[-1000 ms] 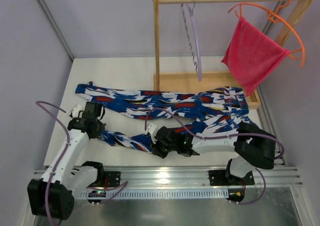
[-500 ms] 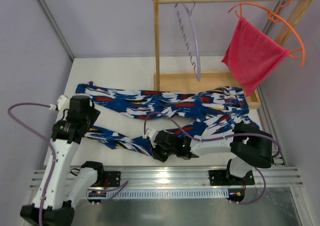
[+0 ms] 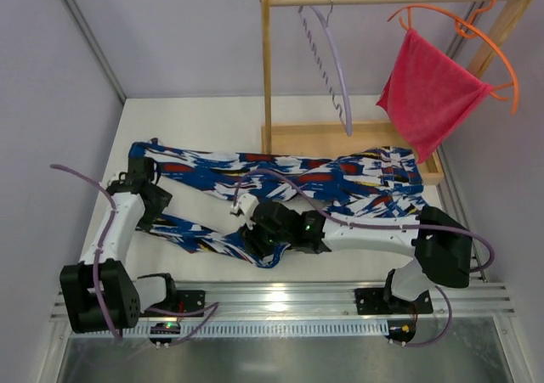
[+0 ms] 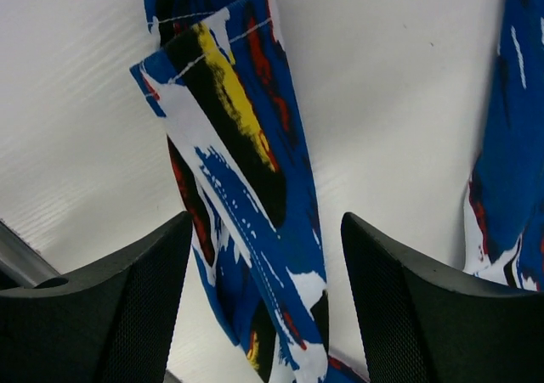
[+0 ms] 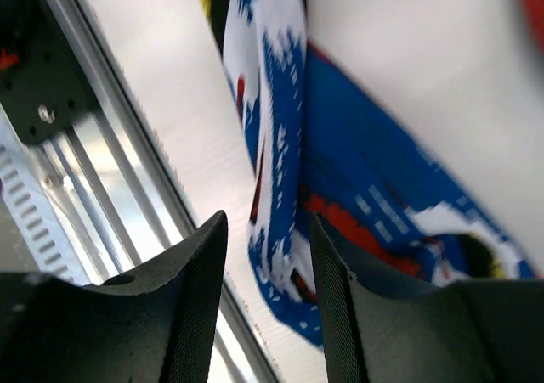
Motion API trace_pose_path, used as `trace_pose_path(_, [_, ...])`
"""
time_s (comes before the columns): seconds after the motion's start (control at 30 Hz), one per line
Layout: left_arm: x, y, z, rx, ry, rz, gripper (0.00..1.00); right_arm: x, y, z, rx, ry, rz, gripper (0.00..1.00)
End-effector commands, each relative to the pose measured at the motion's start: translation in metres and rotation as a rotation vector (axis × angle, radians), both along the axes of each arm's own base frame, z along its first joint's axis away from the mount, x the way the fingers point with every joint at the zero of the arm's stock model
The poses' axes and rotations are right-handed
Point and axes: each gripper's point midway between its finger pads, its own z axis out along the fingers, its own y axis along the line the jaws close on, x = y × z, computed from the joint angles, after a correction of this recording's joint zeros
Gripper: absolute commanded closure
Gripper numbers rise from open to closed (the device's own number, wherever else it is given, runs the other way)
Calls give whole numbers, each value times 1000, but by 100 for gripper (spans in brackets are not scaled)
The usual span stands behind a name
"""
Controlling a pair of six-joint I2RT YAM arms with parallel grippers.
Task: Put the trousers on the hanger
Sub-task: Fold the trousers
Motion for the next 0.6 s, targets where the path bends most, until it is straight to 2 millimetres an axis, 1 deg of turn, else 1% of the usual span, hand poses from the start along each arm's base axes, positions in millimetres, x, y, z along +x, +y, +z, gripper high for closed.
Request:
trace_pose_path(0.0, [7, 9, -21, -81, 12, 35, 30, 44, 14, 37, 36, -61, 3, 53])
trace_pose_path(0.03, [4, 9, -29, -113, 43, 43, 30, 50, 15, 33, 23, -42, 9, 53])
trace_pose_path(0.07, [2, 11, -31, -113, 61, 36, 30, 64, 20, 43, 49, -32, 13, 53])
trace_pose_path(0.1, [1, 17, -32, -106, 74, 44, 30, 69, 22, 30, 20, -11, 23, 52])
trace_pose_path(0.13, [2, 21, -28, -84, 82, 43, 29, 72, 22, 25, -7, -7, 49, 51])
trace_pose_path(0.17, [-1, 31, -26, -34, 98, 52, 28, 79, 29, 33, 14, -2, 71, 51])
trace_pose_path(0.2, [-1, 36, -24, -13, 100, 57, 25, 79, 32, 16, -20, 27, 90, 50])
trace_pose_path(0.23, [-1, 39, -24, -10, 96, 65, 23, 81, 32, 11, -42, 23, 127, 50])
trace_pose_path(0.27, [0, 39, -26, -35, 96, 67, 23, 83, 38, 11, -38, 28, 146, 49])
trace_pose_path(0.3, [-2, 44, -28, -45, 97, 87, 22, 81, 39, -5, -66, 55, 167, 48])
trace_pose_path(0.33, [-2, 46, -31, -56, 102, 95, 22, 79, 37, -14, -95, 74, 190, 48])
trace_pose_path(0.37, [1, 49, -33, -63, 90, 94, 22, 81, 41, -16, -97, 80, 201, 47])
trace_pose_path(0.4, [-2, 51, -40, -76, 116, 100, 22, 80, 40, -21, -103, 98, 214, 46])
trace_pose_path(0.43, [-1, 53, -42, -81, 124, 99, 22, 80, 39, -36, -135, 123, 219, 46])
trace_pose_path(0.47, [-1, 54, -46, -86, 132, 98, 22, 79, 39, -42, -147, 125, 231, 46])
trace_pose_path(0.5, [-2, 54, -54, -100, 161, 99, 24, 78, 37, -49, -163, 138, 234, 46])
trace_pose_path(0.53, [-2, 54, -56, -100, 171, 90, 25, 77, 37, -58, -179, 152, 239, 46])
trace_pose_path(0.57, [-3, 54, -62, -101, 181, 89, 26, 76, 36, -63, -187, 157, 243, 46])
